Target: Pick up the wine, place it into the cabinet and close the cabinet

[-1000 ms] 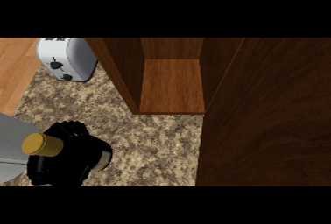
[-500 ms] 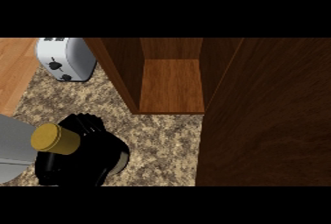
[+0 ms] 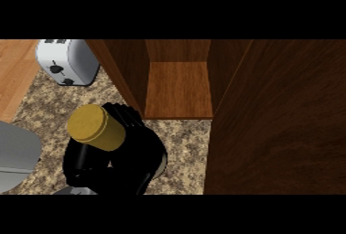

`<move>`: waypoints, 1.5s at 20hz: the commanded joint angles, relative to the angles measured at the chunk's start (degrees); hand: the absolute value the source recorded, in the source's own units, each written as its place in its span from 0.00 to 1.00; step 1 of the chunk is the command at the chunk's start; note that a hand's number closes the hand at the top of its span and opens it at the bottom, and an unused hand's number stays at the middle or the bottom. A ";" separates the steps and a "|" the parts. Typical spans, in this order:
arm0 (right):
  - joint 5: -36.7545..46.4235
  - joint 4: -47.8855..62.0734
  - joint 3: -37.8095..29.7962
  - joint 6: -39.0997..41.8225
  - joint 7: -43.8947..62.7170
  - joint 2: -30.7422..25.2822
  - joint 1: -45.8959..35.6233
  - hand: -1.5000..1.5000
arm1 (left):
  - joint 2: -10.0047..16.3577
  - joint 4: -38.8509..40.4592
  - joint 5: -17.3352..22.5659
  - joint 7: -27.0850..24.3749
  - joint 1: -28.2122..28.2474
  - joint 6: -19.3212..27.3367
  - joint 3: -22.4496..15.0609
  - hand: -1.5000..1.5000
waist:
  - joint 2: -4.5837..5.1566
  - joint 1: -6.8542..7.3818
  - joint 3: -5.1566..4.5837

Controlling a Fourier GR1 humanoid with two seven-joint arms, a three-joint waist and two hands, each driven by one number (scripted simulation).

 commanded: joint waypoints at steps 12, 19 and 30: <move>-6.56 -2.37 -2.89 3.26 -1.93 -0.50 3.61 0.00 | -2.41 8.95 -4.26 5.19 -18.29 24.39 -13.31 1.00 | 0.07 -0.01 -0.01; -5.95 -4.94 -2.23 -0.38 3.38 -0.63 -2.18 0.00 | -2.42 18.30 -1.63 0.11 -23.56 25.02 -10.32 1.00 | 0.14 -0.13 -0.05; -4.61 -9.42 0.01 0.15 6.05 -0.62 2.23 0.00 | -2.42 24.21 5.11 -5.40 -25.49 27.70 -9.79 1.00 | 0.08 -0.36 -0.06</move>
